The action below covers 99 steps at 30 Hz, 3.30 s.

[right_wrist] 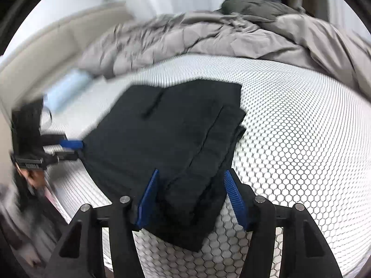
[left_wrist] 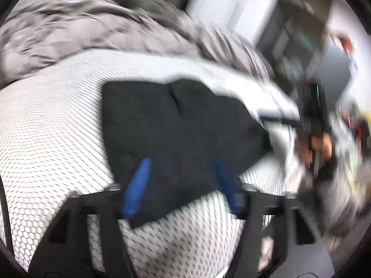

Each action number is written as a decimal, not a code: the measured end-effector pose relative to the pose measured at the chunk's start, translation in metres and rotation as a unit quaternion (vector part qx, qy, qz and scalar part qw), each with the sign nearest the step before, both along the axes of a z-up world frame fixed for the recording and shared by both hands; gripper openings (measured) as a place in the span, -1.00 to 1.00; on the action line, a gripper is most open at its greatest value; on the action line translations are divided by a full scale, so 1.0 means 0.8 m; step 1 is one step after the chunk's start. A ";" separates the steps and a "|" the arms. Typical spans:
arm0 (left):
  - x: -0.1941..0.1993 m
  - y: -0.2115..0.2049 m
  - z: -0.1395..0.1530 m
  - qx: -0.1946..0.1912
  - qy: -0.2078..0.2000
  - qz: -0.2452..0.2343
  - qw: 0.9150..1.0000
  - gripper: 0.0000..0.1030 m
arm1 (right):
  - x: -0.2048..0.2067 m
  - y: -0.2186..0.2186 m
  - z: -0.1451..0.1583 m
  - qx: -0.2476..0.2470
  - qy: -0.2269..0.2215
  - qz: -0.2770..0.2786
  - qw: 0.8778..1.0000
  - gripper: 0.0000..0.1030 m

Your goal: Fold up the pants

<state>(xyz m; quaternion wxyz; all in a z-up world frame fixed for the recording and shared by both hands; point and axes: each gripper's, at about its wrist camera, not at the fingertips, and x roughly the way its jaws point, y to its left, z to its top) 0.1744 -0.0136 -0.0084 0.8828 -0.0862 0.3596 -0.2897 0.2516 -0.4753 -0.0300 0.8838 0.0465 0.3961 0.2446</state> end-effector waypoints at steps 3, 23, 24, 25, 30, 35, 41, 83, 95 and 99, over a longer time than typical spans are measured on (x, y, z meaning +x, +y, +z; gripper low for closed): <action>0.039 0.018 -0.024 -0.011 0.062 0.045 0.997 0.21 | 0.028 -0.022 -0.015 0.071 0.054 -0.022 0.996 0.40; 0.079 0.021 -0.053 -0.036 0.138 0.052 0.988 -0.20 | 0.107 -0.008 -0.056 0.097 0.121 -0.024 0.988 -0.15; 0.083 0.016 -0.050 -0.027 0.129 0.050 0.990 -0.28 | 0.105 -0.010 -0.060 0.110 0.123 -0.025 0.986 -0.15; 0.086 0.011 -0.048 -0.023 0.123 0.049 0.991 -0.70 | 0.101 -0.012 -0.062 0.117 0.118 -0.033 0.986 -0.17; 0.122 -0.015 -0.040 0.004 0.114 0.056 0.992 -0.97 | 0.099 0.017 -0.061 0.118 0.097 -0.050 0.987 -0.36; 0.109 -0.014 -0.033 0.029 0.101 0.069 0.992 -0.97 | 0.093 0.023 -0.062 0.112 0.105 -0.044 0.987 -0.36; 0.072 -0.015 -0.012 0.065 0.056 0.091 0.992 -0.32 | 0.066 0.012 -0.049 0.095 0.097 -0.027 0.990 -0.18; -0.064 -0.036 -0.007 0.110 -0.070 0.144 0.981 0.69 | -0.051 0.024 0.037 -0.043 -0.129 -0.036 0.990 0.95; -0.107 -0.034 0.017 0.104 -0.133 0.190 0.967 0.99 | -0.100 0.069 0.029 -0.017 -0.195 -0.004 0.981 1.00; -0.100 -0.036 0.004 0.103 -0.122 0.181 0.970 0.99 | -0.091 0.063 0.025 -0.010 -0.191 -0.038 0.981 1.00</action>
